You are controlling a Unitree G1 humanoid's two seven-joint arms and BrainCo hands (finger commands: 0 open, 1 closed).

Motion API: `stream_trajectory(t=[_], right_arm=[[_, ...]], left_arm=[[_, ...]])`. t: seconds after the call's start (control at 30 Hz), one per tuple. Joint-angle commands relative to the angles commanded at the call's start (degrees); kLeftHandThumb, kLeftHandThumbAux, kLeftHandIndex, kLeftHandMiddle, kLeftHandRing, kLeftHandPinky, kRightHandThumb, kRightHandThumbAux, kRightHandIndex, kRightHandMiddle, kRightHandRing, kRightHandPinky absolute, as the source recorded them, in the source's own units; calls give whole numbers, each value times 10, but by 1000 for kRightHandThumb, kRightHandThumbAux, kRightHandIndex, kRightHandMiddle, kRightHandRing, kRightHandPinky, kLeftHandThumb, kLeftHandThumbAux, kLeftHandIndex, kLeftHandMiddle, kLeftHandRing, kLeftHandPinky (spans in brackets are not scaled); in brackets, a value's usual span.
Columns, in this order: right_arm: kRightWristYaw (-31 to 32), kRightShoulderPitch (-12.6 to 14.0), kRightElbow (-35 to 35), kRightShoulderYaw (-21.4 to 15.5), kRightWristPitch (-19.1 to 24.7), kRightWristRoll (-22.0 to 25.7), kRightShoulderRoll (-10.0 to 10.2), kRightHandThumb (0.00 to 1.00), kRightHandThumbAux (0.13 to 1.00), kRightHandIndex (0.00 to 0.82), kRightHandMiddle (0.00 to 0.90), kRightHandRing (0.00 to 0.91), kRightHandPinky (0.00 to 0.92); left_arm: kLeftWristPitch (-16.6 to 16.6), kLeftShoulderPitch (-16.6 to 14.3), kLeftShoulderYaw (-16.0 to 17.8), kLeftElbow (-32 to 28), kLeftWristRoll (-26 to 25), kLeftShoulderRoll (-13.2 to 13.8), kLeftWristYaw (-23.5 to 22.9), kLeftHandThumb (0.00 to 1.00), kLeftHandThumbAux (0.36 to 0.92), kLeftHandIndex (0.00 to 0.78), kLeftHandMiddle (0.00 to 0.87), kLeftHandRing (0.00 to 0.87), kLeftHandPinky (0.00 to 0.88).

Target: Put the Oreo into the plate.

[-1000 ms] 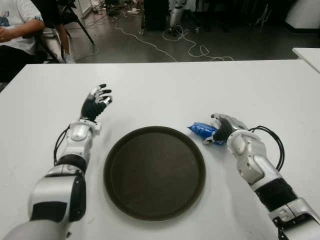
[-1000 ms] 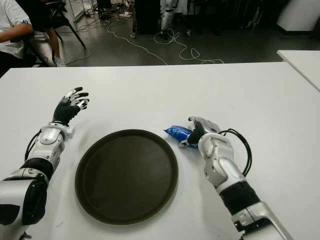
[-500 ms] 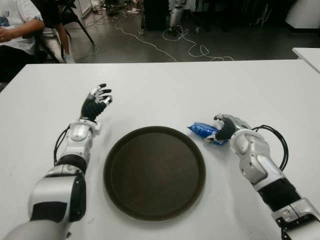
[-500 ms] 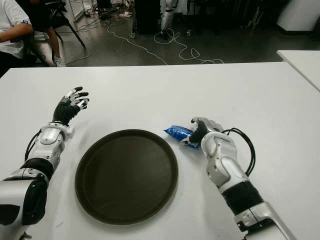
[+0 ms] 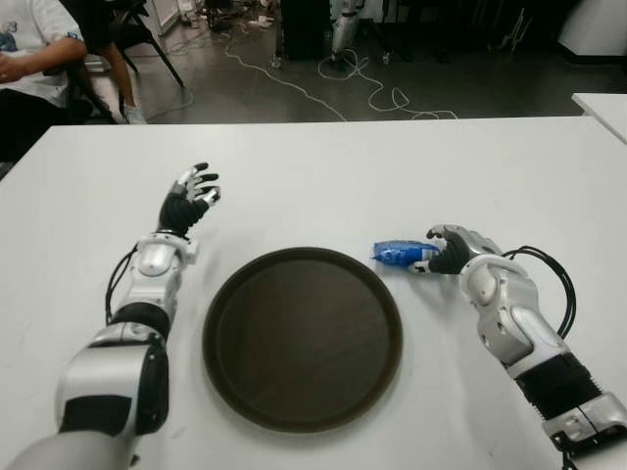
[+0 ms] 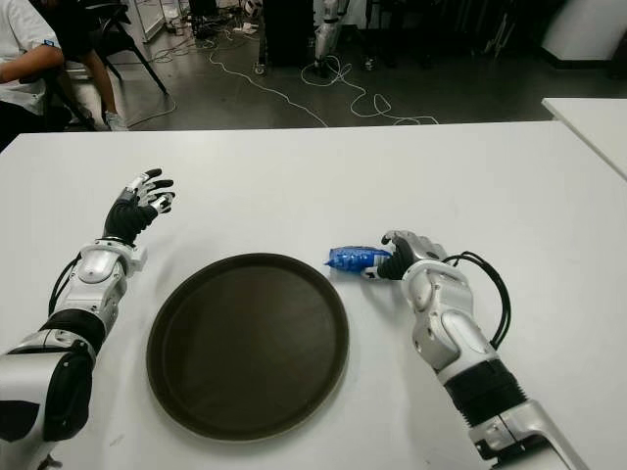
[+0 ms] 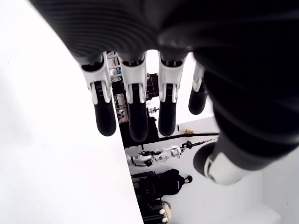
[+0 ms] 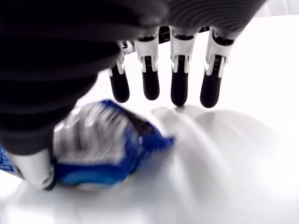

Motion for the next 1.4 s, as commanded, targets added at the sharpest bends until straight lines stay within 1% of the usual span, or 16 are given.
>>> stream_trajectory(t=[0.13, 0.33, 0.53, 0.73, 0.93, 1.07, 1.4], right_arm=[[-7, 4, -6, -4, -2, 2, -1, 221, 553, 262, 291, 309, 287], [-14, 8, -10, -8, -4, 4, -3, 251, 547, 315, 314, 335, 321], [-19, 11, -13, -8, -11, 2, -10, 267, 554, 331, 332, 354, 332], [-29, 13, -11, -9, -20, 4, -12, 284, 552, 346, 336, 359, 342], [-31, 15, -12, -9, -24, 7, -14, 278, 542, 330, 333, 357, 322], [-29, 15, -12, -9, -24, 8, -13, 280, 547, 312, 335, 363, 337], [-31, 17, -7, -12, -28, 15, -7, 275, 551, 286, 337, 365, 349]], left_arm=[[1, 0, -1, -1, 1, -1, 4, 163, 686, 131, 215, 208, 225], [0, 0, -1, -2, 1, -3, 4, 160, 676, 126, 213, 206, 220], [-1, 1, 0, -3, 0, -6, 7, 160, 667, 126, 213, 210, 222], [-1, 1, 1, -3, -2, -7, 6, 165, 671, 122, 212, 211, 226], [1, 1, -1, -4, 0, -8, 9, 164, 678, 125, 215, 210, 221], [0, 0, -1, -4, 0, -8, 11, 166, 692, 135, 226, 221, 235], [-1, 0, 3, -4, -4, -9, 5, 182, 694, 140, 227, 224, 241]])
